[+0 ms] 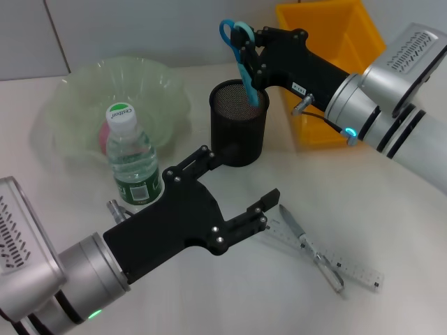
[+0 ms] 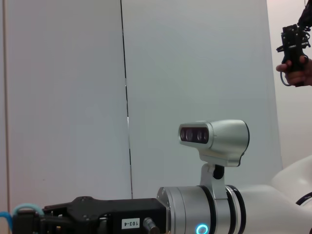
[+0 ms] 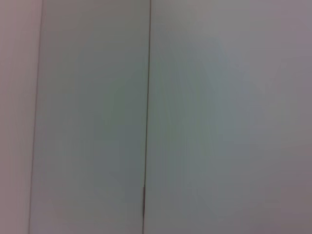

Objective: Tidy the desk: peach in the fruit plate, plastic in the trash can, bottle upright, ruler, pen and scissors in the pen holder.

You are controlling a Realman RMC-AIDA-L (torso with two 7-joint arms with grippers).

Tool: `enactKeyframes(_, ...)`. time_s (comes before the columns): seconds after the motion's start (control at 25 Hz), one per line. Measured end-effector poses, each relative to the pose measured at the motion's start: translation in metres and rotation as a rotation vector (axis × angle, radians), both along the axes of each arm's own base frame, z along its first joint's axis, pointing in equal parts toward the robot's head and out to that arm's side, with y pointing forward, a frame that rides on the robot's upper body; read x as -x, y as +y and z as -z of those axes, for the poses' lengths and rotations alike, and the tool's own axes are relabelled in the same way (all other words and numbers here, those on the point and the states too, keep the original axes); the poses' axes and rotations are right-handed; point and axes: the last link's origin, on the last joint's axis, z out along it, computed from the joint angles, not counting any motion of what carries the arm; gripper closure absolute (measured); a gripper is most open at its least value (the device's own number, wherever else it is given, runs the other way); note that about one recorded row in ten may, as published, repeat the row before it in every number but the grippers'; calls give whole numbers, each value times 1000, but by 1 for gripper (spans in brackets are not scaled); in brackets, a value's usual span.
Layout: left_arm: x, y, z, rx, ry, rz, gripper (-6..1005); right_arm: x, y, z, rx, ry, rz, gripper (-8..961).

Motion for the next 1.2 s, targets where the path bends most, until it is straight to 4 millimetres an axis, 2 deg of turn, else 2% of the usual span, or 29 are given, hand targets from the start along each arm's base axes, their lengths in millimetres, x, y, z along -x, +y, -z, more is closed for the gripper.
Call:
enactKeyframes(0.4, -3, -1, 3, 1, 8, 33, 214, -1, -2, 1, 5, -1, -7, 812)
enactKeyframes(0.6, -3, -1, 3, 1, 7, 33, 214, -3, -12, -6, -12, 48, -42, 750)
enactKeyframes(0.68, -2, -2, 1, -2, 0, 35, 214, -13, -26, -21, -47, 116, -71, 714)
enactKeyframes(0.76, -2, -2, 1, -2, 0, 35, 214, -18, -29, -27, -57, 136, -69, 665)
enactKeyframes(0.84, -1, -3, -3, -6, -12, 39, 214, -41, -45, -52, -87, 198, -55, 617)
enactKeyframes(0.88, 0, -3, -4, -9, -14, 38, 214, -41, -45, -52, -87, 198, -55, 602)
enactKeyframes(1.0, 3, -2, -6, -11, -11, 31, 214, -54, -59, -71, -98, 230, -63, 558)
enactKeyframes(1.04, 4, -2, -6, -12, -10, 29, 214, -62, -68, -82, -100, 241, -66, 543)
enactKeyframes(1.2, 10, -2, -10, -19, -12, 23, 214, -70, -78, -93, -99, 243, -70, 383)
